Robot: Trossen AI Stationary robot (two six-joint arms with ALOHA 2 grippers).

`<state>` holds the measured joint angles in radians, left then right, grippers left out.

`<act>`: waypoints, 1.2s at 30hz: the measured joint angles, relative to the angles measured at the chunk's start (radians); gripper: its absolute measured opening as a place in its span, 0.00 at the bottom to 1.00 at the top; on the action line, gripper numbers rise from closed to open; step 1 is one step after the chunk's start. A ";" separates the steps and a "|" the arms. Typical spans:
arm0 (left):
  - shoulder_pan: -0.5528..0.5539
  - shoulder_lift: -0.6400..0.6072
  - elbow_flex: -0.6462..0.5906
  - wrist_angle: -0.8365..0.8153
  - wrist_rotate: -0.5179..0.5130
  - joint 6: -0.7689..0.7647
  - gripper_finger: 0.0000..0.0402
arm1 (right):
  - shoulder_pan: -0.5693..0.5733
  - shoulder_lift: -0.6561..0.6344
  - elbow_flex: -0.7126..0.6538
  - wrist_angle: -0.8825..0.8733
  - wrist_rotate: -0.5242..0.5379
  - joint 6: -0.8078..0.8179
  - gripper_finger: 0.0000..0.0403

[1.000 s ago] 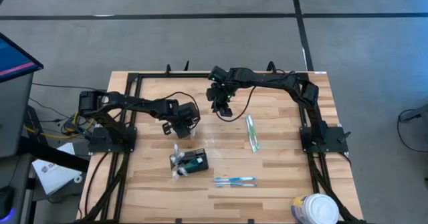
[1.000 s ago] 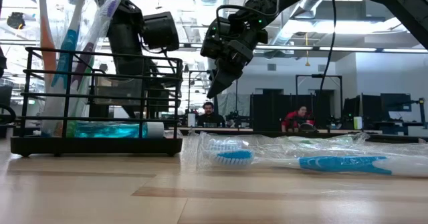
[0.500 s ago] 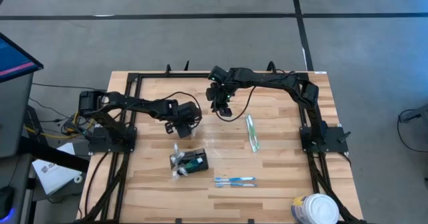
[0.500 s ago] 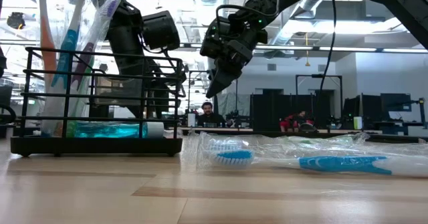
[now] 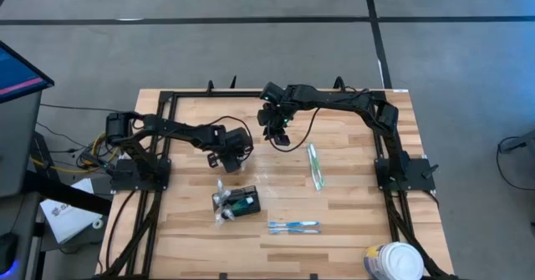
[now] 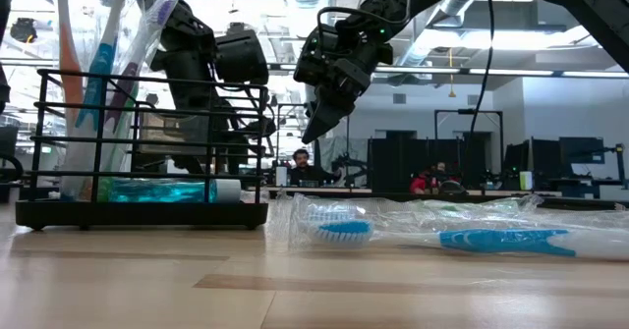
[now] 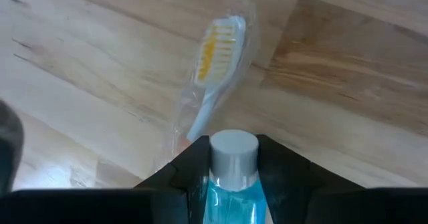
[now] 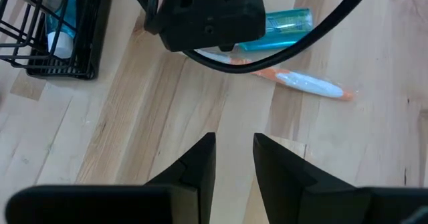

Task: Pick & Place toothbrushing station
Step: Put the mouthwash into the black toothbrush rack

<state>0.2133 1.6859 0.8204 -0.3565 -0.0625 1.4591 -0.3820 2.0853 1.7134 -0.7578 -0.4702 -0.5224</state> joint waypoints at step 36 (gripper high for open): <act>0.030 -0.207 -0.007 -0.006 0.203 -0.222 0.01 | 0.000 0.000 0.000 0.004 0.000 0.000 0.23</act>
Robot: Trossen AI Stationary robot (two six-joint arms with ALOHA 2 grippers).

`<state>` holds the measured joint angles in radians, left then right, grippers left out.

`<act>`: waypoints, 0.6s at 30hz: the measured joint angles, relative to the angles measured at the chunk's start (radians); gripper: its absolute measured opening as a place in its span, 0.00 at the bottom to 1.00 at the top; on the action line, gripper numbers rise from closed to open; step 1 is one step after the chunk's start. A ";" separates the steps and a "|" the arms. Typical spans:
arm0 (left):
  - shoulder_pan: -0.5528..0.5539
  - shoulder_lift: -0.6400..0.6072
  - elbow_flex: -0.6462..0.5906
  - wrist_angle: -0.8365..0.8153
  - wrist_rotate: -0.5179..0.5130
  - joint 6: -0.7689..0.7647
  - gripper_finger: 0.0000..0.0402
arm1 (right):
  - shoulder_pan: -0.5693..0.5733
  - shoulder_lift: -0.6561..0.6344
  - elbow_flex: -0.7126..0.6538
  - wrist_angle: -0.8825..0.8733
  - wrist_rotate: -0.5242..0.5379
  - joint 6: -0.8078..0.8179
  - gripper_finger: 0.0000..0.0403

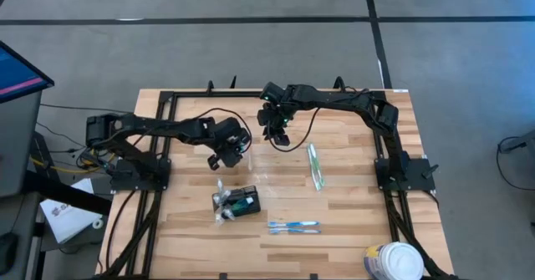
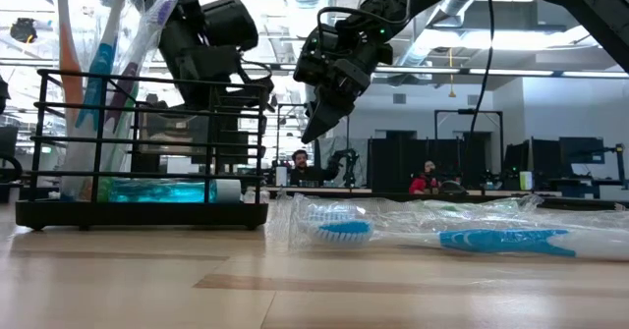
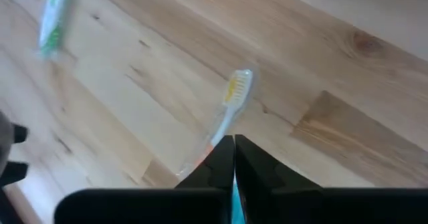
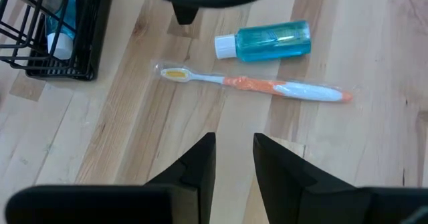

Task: Pick & Place toothbrushing station
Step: Put the mouthwash into the black toothbrush rack

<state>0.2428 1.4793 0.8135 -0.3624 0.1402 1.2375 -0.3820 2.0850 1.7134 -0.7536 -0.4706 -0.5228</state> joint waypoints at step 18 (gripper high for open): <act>0.000 0.054 -0.063 0.092 -0.109 0.021 0.17 | 0.000 0.000 0.000 0.006 0.000 0.000 0.23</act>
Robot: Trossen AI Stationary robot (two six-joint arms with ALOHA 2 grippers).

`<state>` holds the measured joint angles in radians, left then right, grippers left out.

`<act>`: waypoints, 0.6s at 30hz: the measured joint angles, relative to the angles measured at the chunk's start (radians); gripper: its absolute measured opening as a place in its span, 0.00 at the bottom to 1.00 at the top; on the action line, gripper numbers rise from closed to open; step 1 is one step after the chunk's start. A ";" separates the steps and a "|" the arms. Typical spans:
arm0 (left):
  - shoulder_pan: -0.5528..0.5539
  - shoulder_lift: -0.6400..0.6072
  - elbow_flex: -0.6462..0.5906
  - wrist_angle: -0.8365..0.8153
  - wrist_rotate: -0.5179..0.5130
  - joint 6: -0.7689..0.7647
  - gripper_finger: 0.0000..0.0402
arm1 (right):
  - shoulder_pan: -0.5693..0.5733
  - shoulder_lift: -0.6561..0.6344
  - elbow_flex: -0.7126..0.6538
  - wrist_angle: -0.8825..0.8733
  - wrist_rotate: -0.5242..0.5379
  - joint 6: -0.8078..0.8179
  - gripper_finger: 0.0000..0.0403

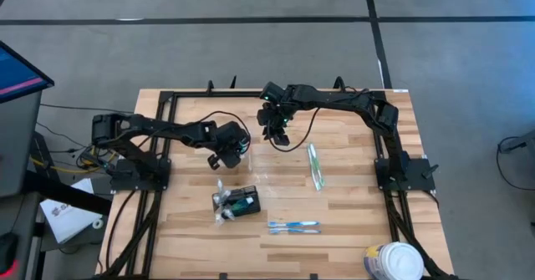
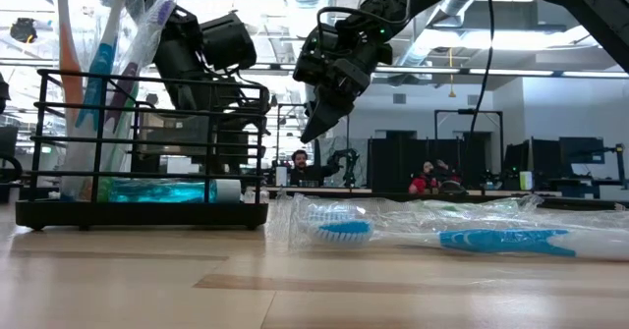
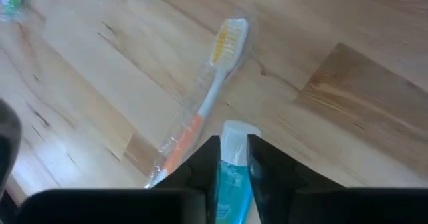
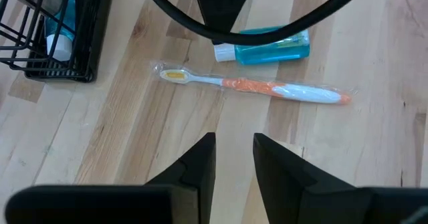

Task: Pick & Place toothbrushing station
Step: Put the mouthwash into the black toothbrush rack

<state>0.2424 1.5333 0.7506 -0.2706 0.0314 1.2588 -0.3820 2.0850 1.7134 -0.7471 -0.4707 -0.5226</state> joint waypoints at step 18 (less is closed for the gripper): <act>0.001 0.019 0.001 0.010 -0.001 0.000 0.32 | 0.000 0.000 0.000 0.000 0.000 0.000 0.23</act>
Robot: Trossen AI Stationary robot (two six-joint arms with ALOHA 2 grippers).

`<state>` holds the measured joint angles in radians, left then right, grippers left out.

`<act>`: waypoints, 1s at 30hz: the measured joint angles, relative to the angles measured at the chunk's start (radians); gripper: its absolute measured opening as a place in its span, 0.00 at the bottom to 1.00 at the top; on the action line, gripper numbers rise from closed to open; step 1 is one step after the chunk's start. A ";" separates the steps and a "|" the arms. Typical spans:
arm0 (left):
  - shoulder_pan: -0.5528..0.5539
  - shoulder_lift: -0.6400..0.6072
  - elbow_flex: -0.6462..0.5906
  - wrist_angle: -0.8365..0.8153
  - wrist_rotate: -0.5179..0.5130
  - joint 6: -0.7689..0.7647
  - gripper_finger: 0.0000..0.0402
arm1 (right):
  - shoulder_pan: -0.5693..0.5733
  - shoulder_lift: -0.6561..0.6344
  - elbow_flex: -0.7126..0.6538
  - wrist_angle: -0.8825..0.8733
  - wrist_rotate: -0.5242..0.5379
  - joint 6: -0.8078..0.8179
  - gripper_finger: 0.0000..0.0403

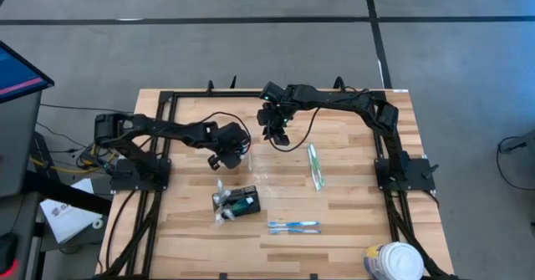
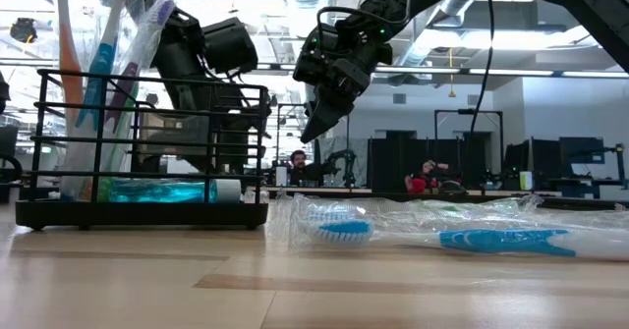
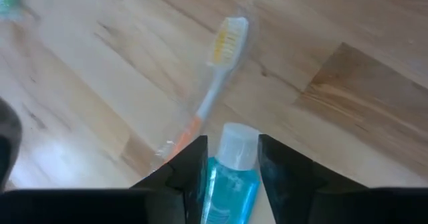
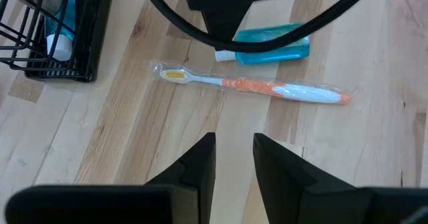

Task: Pick & Place toothbrushing station
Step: Put the mouthwash into the black toothbrush rack

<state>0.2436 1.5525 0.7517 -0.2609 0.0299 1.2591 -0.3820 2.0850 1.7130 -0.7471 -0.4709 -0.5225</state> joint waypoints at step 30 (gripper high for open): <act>0.101 0.075 0.000 0.014 0.081 0.072 0.28 | 0.000 0.000 0.000 0.000 0.000 -0.009 0.23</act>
<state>0.3444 1.6273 0.7517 -0.2465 0.1112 1.3309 -0.3820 2.0850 1.7130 -0.7475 -0.4707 -0.5316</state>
